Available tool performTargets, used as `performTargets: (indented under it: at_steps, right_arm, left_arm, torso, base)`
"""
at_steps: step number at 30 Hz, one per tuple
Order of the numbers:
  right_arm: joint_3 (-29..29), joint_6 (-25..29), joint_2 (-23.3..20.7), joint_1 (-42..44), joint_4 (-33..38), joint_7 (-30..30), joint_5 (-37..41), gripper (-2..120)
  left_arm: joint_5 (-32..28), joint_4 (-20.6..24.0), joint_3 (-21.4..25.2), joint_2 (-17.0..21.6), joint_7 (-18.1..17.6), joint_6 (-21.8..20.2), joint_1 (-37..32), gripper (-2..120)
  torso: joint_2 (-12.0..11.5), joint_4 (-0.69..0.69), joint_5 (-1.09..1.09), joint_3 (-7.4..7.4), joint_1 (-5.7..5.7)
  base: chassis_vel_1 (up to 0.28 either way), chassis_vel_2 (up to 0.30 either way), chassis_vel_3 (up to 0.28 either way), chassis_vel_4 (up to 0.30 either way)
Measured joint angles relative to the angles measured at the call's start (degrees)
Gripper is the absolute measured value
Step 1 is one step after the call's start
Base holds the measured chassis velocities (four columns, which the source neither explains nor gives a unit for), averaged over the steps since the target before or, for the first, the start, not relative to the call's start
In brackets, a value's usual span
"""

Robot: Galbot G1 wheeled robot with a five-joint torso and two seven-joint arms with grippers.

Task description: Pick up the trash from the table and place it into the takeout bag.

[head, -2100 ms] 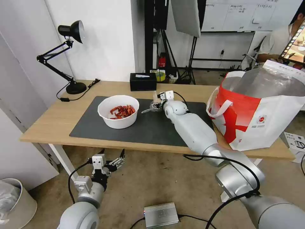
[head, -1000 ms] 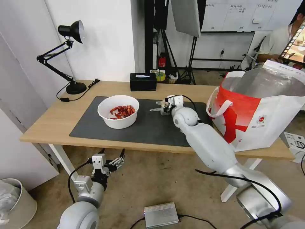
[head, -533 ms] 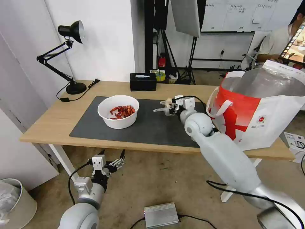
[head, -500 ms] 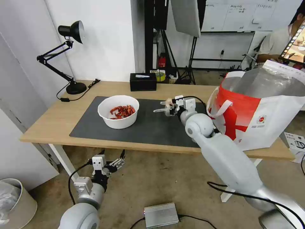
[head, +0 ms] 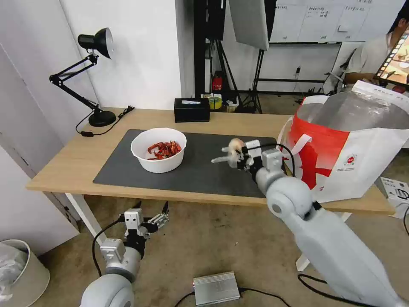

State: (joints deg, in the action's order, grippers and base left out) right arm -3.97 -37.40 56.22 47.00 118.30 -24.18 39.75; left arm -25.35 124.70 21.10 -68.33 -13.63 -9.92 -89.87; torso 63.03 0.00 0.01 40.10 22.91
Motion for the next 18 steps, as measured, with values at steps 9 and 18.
performTargets:
  at_steps: [9, 18]
  right_arm:
    - [-6.51, 0.09, -4.34, 4.61, 7.47, 0.22, 1.21, 1]
    - [-12.35, 1.08, -6.98, 8.06, 10.86, 0.98, 1.57, 1]
  left_arm:
    - [0.24, 0.06, -0.17, -0.18, 0.00, -0.04, -0.07, 100]
    - [0.36, 0.08, -0.41, -0.22, 0.01, -0.08, 0.03, 100]
  torso:
    - [0.00, 0.00, 0.00, 0.01, 0.01]
    - [0.00, 0.00, 0.00, 0.01, 0.00]
  base:
    - [0.000, 0.000, 0.000, 0.000]
    - [0.000, 0.000, 0.000, 0.000]
